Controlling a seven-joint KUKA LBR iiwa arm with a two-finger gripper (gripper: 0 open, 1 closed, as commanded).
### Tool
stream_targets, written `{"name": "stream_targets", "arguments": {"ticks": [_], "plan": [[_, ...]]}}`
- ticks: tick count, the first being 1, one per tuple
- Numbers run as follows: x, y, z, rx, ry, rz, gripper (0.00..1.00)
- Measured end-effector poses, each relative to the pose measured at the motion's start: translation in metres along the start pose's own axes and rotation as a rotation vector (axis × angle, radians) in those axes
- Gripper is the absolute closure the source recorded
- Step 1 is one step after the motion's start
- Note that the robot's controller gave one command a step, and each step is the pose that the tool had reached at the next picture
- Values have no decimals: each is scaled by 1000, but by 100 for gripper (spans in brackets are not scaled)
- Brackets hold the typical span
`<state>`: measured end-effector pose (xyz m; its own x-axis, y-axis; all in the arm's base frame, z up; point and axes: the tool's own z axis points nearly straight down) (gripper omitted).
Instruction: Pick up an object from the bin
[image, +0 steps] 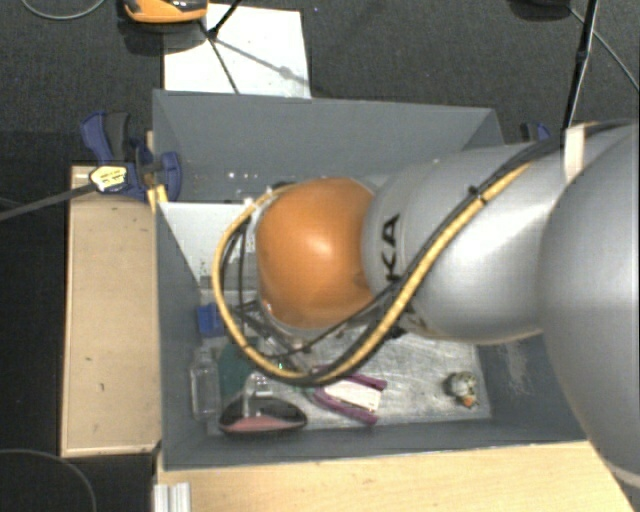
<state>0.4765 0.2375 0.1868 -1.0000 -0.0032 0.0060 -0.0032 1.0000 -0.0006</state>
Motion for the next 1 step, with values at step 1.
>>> {"name": "stream_targets", "arguments": {"ticks": [1], "plan": [[-15,-10,93,-18,-33,93,0]]}}
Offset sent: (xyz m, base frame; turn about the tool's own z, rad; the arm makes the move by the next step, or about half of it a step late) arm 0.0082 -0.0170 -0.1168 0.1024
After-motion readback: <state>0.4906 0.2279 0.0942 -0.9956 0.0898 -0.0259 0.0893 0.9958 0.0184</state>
